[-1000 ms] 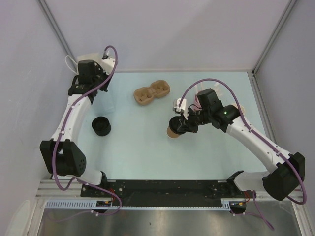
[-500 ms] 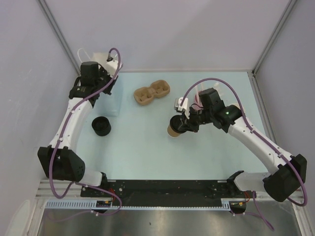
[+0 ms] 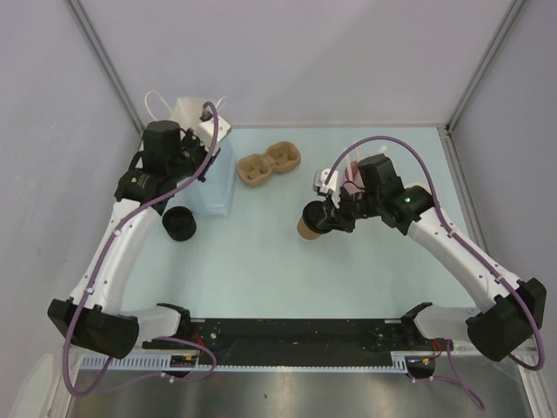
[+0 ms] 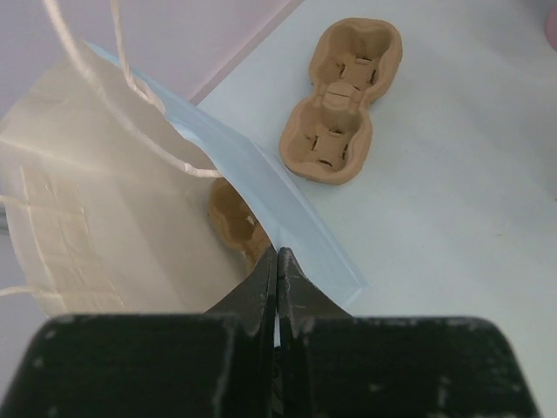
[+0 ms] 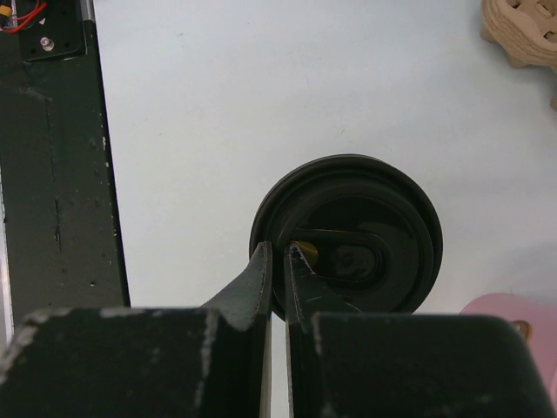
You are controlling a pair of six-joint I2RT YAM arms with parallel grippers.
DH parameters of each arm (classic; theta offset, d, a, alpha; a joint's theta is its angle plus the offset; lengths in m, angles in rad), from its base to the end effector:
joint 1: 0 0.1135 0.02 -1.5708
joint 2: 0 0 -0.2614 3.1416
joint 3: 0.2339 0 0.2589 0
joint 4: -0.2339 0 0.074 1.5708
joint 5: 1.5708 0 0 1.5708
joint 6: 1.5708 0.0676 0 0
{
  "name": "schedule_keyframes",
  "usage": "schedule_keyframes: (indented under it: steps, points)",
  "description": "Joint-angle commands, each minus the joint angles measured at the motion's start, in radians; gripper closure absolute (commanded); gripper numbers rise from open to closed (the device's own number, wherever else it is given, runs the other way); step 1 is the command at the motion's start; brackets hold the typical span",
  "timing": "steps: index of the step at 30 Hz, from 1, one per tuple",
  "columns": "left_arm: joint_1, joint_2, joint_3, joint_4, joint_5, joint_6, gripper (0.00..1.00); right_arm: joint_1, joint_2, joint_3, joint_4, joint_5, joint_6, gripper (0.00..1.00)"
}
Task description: Pack the takeout coffee
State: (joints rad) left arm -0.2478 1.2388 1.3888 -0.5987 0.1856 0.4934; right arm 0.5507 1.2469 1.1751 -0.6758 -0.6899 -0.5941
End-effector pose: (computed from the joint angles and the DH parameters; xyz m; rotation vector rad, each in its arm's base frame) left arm 0.2891 -0.0860 0.3967 0.8367 1.8291 -0.0309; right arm 0.2202 0.1857 0.3173 -1.4811 1.6618 0.7692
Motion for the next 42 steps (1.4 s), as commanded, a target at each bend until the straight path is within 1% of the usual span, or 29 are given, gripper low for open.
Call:
schedule_keyframes:
  steps: [1, 9, 13, 17, 19, 25, 31, 36, 42]
  points:
    - [-0.041, -0.076, 0.033, -0.024, -0.014, -0.015, 1.00, -0.018, -0.046, 0.001, 0.030, -0.040, 0.020, 1.00]
    - [-0.090, -0.171, 0.035, -0.087, -0.012, 0.000, 1.00, -0.031, -0.052, 0.001, 0.033, -0.053, 0.027, 1.00]
    - [-0.097, -0.206, 0.042, -0.115, -0.003, 0.011, 1.00, -0.037, -0.056, 0.001, 0.036, -0.051, 0.028, 1.00]
    - [-0.105, -0.249, 0.039, -0.151, 0.095, 0.016, 1.00, -0.051, -0.075, 0.001, 0.050, -0.043, 0.034, 1.00]
    - [-0.125, -0.265, 0.039, -0.174, 0.121, 0.014, 1.00, -0.058, -0.098, 0.001, 0.065, -0.031, 0.048, 1.00]
    - [-0.234, -0.251, 0.041, -0.233, 0.153, 0.027, 1.00, -0.115, -0.176, 0.012, 0.162, 0.058, 0.105, 1.00]
    - [-0.309, -0.204, 0.056, -0.257, 0.247, 0.037, 1.00, -0.198, -0.211, 0.141, 0.177, 0.105, 0.137, 1.00]
    - [-0.407, -0.171, 0.007, -0.220, 0.224, 0.043, 1.00, -0.229, -0.242, 0.222, 0.199, 0.122, 0.189, 1.00]
    - [-0.513, -0.136, -0.053, -0.176, 0.169, 0.048, 1.00, -0.229, -0.248, 0.238, 0.251, 0.107, 0.260, 1.00]
